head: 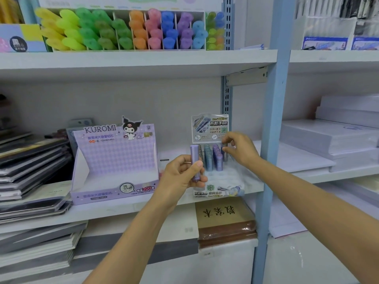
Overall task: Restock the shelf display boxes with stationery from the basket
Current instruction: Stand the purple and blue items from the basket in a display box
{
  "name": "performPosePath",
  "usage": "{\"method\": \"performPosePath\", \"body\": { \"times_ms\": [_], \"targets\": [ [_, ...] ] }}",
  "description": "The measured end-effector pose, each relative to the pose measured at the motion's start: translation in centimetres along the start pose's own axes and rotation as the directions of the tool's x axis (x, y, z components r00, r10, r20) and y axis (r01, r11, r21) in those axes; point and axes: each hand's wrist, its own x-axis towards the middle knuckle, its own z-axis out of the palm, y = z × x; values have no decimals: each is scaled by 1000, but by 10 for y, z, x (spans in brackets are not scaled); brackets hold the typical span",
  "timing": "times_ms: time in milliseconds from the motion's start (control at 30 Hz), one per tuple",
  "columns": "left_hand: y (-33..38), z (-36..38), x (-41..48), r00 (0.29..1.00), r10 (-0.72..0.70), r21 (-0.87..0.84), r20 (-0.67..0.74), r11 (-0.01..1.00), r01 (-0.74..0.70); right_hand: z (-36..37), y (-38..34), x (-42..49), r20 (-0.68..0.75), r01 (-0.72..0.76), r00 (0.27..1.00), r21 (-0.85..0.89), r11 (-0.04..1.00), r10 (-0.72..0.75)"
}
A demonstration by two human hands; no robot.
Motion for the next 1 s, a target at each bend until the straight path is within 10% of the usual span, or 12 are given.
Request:
{"method": "performPosePath", "body": {
  "times_ms": [200, 433, 533, 700, 1000],
  "targets": [
    [2, 1, -3, 1000, -9, 14, 3, 1000, 9, -6, -1, -6, -15, -32, 999, 11, 999, 32],
    [9, 14, -7, 999, -1, 85, 42, 996, -3, -47, -56, -49, 114, 82, 971, 671, 737, -211],
    [13, 22, -9, 998, 0, 127, 60, 992, -8, -53, -68, -60, 223, 84, 921, 689, 720, -320],
    [19, 24, -16, 1000, 19, 65, -22, 998, -18, -60, -62, -66, 133, -72, 989, 826, 558, -70],
    [21, 37, -19, 974, 141, -45, -175, 987, -151, -57, -55, -103, 414, -239, 899, 742, 627, -147]
  ]
}}
